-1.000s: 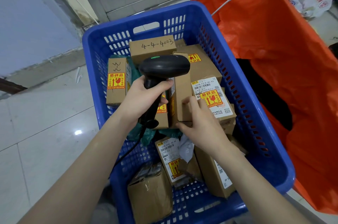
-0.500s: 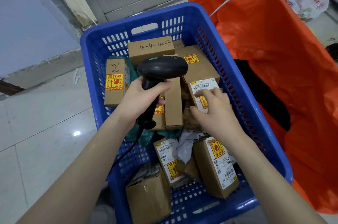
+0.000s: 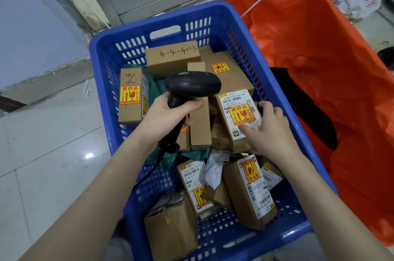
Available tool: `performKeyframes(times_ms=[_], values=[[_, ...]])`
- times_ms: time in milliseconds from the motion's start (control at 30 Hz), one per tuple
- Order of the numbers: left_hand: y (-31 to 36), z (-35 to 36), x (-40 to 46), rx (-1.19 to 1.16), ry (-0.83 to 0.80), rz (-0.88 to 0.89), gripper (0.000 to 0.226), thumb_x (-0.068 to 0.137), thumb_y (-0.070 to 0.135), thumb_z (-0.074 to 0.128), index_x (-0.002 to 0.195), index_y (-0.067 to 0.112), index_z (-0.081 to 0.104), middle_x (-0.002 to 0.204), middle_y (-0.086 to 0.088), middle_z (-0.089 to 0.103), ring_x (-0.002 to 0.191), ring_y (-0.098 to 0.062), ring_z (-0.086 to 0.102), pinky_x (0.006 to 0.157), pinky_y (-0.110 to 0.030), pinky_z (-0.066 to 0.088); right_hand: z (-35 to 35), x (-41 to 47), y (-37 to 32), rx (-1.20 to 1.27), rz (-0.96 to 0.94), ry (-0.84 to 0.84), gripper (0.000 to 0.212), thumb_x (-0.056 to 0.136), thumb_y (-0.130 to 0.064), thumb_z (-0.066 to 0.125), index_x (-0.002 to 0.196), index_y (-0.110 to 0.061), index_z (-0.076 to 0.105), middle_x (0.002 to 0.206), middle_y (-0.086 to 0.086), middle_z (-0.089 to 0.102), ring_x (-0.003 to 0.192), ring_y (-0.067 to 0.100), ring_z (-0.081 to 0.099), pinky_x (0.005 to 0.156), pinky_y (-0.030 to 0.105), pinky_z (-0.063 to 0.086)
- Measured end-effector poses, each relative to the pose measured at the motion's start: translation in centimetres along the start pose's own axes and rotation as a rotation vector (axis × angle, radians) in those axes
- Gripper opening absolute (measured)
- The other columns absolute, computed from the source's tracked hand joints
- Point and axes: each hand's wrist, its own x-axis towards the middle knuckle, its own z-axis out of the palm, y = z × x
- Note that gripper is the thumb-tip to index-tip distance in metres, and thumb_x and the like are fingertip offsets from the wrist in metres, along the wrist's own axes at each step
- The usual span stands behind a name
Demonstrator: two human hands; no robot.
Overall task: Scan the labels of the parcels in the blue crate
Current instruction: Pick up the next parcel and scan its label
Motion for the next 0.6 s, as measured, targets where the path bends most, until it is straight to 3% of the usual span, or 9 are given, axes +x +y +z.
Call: performKeyframes(times_ms=[100,200,300,500,600], values=[[-0.1,0.19,-0.02,0.02,-0.013,-0.009,0.023,0.083,0.033,0.069,0.102,0.025,0.057,0.082,0.001,0.064,0.054,0.003,0.063,0.057,-0.012,0.052,0.49,-0.16,0.44,0.0,0.063,-0.063,0.07,0.085,-0.041,0.063,0.138,-0.015,0.026,0.134,0.014,0.043,0.123,0.036,0.044,0.095,0.046,0.041],[-0.06,0.29,0.01,0.026,-0.011,-0.02,0.025,0.083,0.033,0.068,0.104,0.025,0.055,0.083,0.0,0.064,0.054,0.003,0.063,0.057,-0.012,0.051,0.77,-0.21,0.45,0.038,0.101,-0.094,0.061,0.089,-0.042,0.056,0.135,-0.017,0.025,0.128,0.013,0.05,0.112,0.034,0.054,0.091,0.049,0.046],[-0.02,0.38,-0.02,0.029,-0.017,-0.02,0.03,0.084,0.033,0.068,0.109,0.022,0.055,0.084,0.0,0.064,0.054,0.003,0.064,0.057,-0.012,0.051,0.8,-0.29,0.39,0.057,0.108,-0.095,0.057,0.091,-0.038,0.054,0.134,-0.017,0.024,0.124,0.01,0.052,0.103,0.029,0.059,0.084,0.047,0.051],[-0.01,0.35,0.07,0.029,-0.03,-0.007,0.017,0.084,0.032,0.068,0.096,0.029,0.055,0.081,-0.001,0.065,0.055,0.003,0.063,0.057,-0.012,0.051,0.86,-0.63,0.01,0.038,0.107,-0.145,0.06,0.088,-0.035,0.06,0.132,-0.014,0.025,0.128,0.014,0.045,0.103,0.033,0.057,0.075,0.039,0.048],[0.01,0.29,0.04,0.025,-0.031,-0.003,0.017,0.084,0.032,0.068,0.095,0.029,0.055,0.082,0.0,0.065,0.055,0.003,0.064,0.057,-0.012,0.051,0.87,-0.69,-0.12,0.056,0.139,-0.176,0.07,0.083,-0.042,0.065,0.133,-0.016,0.024,0.132,0.016,0.043,0.118,0.037,0.048,0.091,0.046,0.045]])
